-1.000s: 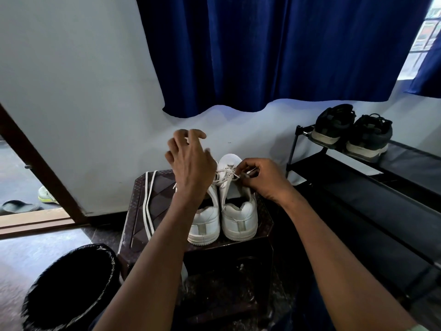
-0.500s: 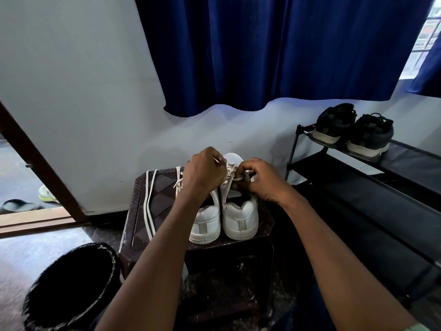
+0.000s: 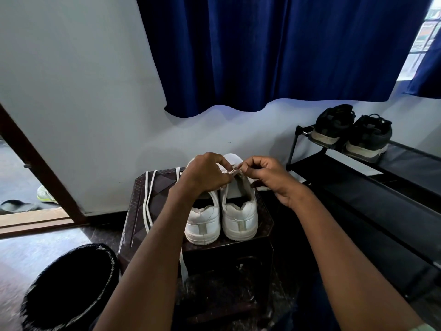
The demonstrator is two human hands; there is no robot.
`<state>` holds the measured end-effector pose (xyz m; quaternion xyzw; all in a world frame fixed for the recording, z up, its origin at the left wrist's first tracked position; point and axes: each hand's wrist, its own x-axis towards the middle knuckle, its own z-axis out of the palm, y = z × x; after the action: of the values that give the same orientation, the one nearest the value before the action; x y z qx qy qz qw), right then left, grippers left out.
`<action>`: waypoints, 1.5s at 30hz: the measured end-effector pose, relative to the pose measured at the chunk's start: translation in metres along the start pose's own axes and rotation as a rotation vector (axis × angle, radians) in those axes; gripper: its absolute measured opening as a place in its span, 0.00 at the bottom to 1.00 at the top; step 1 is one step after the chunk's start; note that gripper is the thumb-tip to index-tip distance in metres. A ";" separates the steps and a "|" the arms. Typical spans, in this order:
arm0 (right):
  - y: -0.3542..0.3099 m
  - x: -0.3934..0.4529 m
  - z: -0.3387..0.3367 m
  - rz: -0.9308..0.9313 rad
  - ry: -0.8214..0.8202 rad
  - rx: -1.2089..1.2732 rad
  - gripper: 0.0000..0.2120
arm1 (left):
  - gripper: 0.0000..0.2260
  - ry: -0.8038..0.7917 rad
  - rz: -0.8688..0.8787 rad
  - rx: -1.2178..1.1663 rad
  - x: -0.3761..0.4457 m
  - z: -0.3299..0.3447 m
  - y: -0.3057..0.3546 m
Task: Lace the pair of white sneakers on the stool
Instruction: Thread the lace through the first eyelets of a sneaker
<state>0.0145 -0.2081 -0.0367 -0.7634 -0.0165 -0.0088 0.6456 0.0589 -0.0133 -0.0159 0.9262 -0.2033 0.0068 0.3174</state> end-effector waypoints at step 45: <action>0.007 0.004 0.020 -0.263 0.170 -0.685 0.06 | 0.07 -0.070 -0.084 -0.142 0.003 -0.005 -0.005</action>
<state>0.0185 -0.1892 -0.0465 -0.9229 -0.0567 -0.1600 0.3455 0.0643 -0.0083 -0.0145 0.9087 -0.1752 -0.0534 0.3751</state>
